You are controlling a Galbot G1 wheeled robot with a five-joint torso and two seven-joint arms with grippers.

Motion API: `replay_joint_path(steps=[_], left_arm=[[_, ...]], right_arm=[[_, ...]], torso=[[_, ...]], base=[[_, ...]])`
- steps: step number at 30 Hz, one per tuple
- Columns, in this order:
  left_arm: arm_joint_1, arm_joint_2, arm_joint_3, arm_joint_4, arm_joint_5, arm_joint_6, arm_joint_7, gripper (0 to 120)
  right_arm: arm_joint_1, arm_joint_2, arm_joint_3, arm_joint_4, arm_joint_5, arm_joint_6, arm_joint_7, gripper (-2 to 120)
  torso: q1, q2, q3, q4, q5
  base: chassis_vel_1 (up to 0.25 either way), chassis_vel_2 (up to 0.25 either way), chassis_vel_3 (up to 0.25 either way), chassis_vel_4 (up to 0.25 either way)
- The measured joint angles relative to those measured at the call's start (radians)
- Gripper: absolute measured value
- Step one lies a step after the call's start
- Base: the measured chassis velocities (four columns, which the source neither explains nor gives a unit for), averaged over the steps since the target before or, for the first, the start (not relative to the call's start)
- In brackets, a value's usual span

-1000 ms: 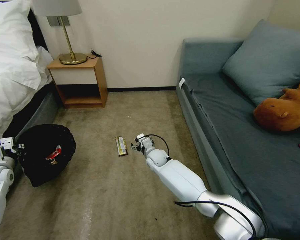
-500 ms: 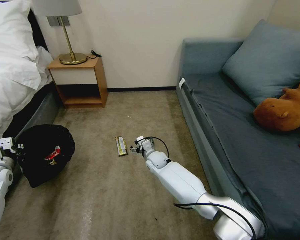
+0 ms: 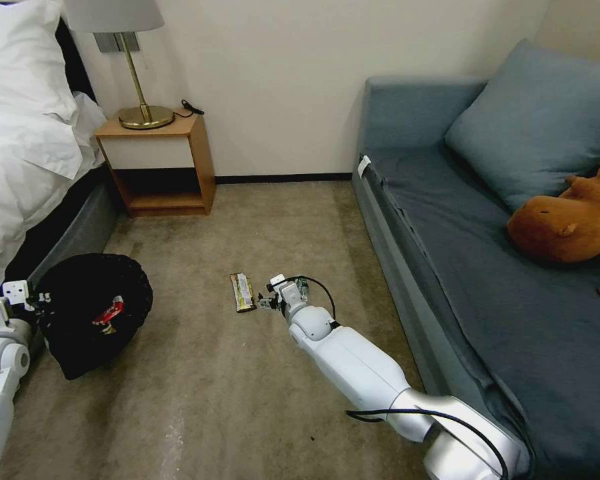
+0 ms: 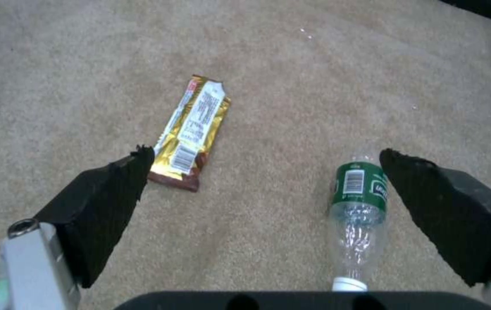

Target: Pick up the trash bin, then pick up the garbage on the floor and place it into the trash bin.

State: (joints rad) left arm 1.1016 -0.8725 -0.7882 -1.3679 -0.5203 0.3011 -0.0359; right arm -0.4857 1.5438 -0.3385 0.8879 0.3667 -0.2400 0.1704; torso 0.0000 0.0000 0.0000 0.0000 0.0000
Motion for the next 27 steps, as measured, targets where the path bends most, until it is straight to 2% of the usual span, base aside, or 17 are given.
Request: replay_joint_path(steps=[14, 27], left_arm=[[0.029, -0.017, -0.012, -0.021, 0.005, 0.0, -0.001, 4], [0.052, -0.023, -0.029, -0.041, 0.008, -0.001, -0.002, 4]], right_arm=[[-0.007, 0.004, 0.008, -0.009, -0.015, 0.017, 0.001, 100], [-0.013, 0.005, 0.008, -0.003, -0.025, 0.019, 0.004, 100]], torso=[[0.0, 0.0, 0.0, 0.0, 0.0], [0.0, 0.0, 0.0, 0.0, 0.0]], base=[[0.0, 0.0, 0.0, 0.0], [-0.05, 0.061, 0.058, -0.062]])
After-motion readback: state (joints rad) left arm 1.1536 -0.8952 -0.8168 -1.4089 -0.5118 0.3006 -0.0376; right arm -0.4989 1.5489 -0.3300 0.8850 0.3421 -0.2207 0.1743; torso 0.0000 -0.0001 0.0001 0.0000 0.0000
